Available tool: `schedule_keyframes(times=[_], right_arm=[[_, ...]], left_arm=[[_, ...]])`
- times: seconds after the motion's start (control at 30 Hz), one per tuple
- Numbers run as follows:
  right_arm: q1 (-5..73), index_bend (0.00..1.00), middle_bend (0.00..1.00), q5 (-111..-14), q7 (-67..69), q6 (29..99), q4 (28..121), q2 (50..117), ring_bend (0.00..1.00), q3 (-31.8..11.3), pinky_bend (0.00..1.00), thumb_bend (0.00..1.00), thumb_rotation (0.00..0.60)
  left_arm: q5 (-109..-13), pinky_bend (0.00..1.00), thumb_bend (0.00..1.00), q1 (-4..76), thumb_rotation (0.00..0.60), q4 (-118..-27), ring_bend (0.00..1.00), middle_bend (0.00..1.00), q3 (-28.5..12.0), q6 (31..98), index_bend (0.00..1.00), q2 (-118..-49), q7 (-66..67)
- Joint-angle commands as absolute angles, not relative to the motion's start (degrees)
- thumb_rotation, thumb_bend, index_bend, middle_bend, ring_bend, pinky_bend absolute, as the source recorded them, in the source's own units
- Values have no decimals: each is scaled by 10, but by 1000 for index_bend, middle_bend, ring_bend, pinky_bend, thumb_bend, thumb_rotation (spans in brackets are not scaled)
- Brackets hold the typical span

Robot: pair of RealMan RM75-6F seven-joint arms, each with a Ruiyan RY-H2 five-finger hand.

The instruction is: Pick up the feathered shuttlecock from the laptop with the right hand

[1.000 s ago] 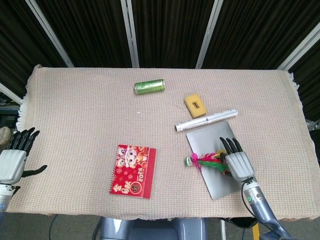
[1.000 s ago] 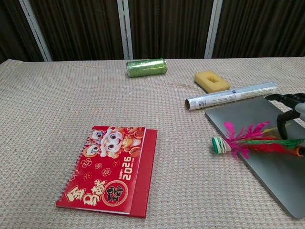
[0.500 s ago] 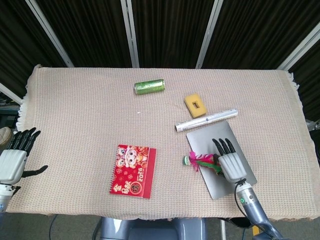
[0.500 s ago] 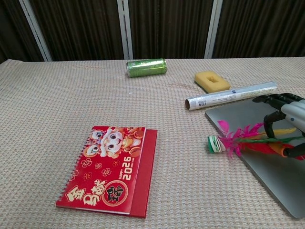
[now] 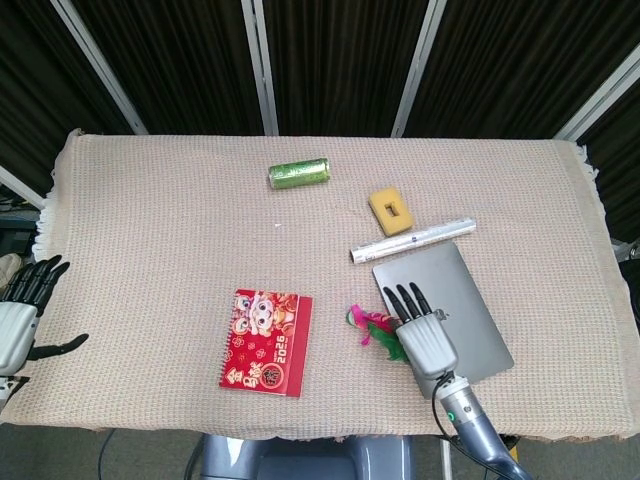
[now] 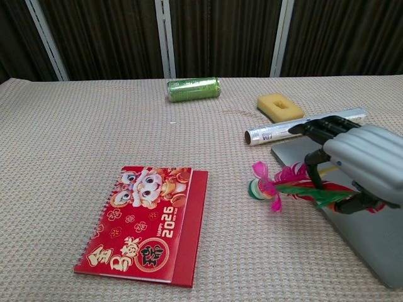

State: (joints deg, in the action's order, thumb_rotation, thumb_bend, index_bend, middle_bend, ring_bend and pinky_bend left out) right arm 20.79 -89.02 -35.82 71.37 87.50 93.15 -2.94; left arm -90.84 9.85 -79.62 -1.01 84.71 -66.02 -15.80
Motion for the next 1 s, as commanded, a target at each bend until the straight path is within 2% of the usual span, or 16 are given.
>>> schedule_keyframes(times=[0.03, 0.37, 0.57, 0.77, 0.87, 1.0], right_arm=[[224, 630, 52, -877, -435, 687, 913, 957, 0, -32, 0, 458, 600], [262, 610, 43, -838, -544, 637, 930, 1017, 0, -50, 0, 458, 600], [294, 591, 39, -801, -589, 609, 934, 1034, 0, -83, 0, 458, 600], [331, 555, 27, -759, -630, 585, 942, 1023, 0, -131, 0, 458, 600], [348, 492, 12, -733, -649, 576, 946, 1011, 0, -152, 0, 458, 600], [364, 277, 0, -703, -669, 571, 955, 997, 0, -169, 0, 459, 600]], left_arm=[[-913, 0, 83, 96, 565, -788, 0, 0, -9, 854, 0, -651, -186], [-912, 0, 84, 95, 563, -769, 0, 0, -8, 855, 0, -640, -245], [-909, 0, 82, 94, 564, -760, 0, 0, -8, 855, 0, -638, -260], [-911, 0, 83, 92, 563, -759, 0, 0, -8, 860, 0, -638, -259], [-914, 0, 82, 91, 562, -760, 0, 0, -7, 863, 0, -640, -254], [-915, 0, 84, 92, 562, -763, 0, 0, -6, 862, 0, -642, -247]])
